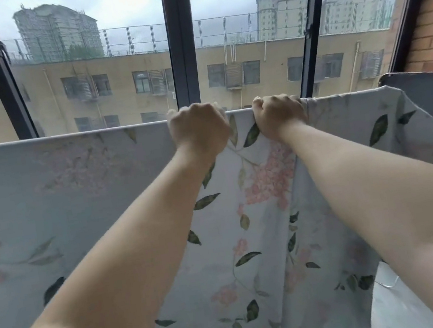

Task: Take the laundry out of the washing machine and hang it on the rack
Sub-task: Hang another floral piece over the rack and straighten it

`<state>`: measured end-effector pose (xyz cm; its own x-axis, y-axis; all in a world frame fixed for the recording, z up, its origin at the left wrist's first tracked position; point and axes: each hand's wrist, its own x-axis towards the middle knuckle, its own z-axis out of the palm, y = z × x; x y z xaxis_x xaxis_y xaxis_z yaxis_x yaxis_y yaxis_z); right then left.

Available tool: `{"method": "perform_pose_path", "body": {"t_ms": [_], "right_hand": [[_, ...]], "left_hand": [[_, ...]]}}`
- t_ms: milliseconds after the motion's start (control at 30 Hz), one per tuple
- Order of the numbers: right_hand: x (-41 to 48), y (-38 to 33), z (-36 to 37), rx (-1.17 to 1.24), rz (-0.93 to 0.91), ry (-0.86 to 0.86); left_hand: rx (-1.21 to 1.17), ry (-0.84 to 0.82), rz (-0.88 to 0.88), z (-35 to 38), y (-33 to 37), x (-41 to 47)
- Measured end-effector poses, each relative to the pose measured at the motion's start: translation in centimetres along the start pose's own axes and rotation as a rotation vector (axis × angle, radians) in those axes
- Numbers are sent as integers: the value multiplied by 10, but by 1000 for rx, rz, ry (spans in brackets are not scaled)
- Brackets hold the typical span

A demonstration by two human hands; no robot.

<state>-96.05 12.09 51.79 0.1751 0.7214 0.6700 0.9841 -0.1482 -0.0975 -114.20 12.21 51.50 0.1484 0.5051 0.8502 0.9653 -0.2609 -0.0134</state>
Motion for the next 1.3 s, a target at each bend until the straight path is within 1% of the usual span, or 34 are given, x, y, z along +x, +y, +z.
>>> {"method": "perform_pose_path", "body": {"t_ms": [67, 167, 300, 400, 500, 767, 867, 933, 1100, 1233, 1300], "right_hand": [[0, 8, 0, -1, 7, 2], [-1, 23, -5, 14, 14, 0], [-2, 37, -9, 34, -26, 10], [4, 47, -7, 39, -63, -4], [11, 65, -3, 57, -108, -6], [19, 128, 0, 23, -195, 35], [24, 160, 1, 42, -172, 37], [29, 185, 2, 47, -158, 11], [40, 250, -5, 10, -31, -74], [45, 256, -2, -14, -16, -70], [42, 254, -2, -17, -35, -37]], "left_hand": [[-32, -32, 49, 6, 39, 6], [21, -51, 80, 10, 62, 6], [78, 62, 59, 16, 59, 5], [116, 88, 42, 20, 51, 6], [142, 86, 3, 20, 48, 8], [173, 82, -20, 17, 56, 7], [171, 122, -45, 16, 60, 8], [170, 108, -65, 14, 59, 7], [195, 81, -80, 14, 57, 8], [176, 60, -177, 13, 78, 10], [187, 34, -181, 15, 106, 10]]}}
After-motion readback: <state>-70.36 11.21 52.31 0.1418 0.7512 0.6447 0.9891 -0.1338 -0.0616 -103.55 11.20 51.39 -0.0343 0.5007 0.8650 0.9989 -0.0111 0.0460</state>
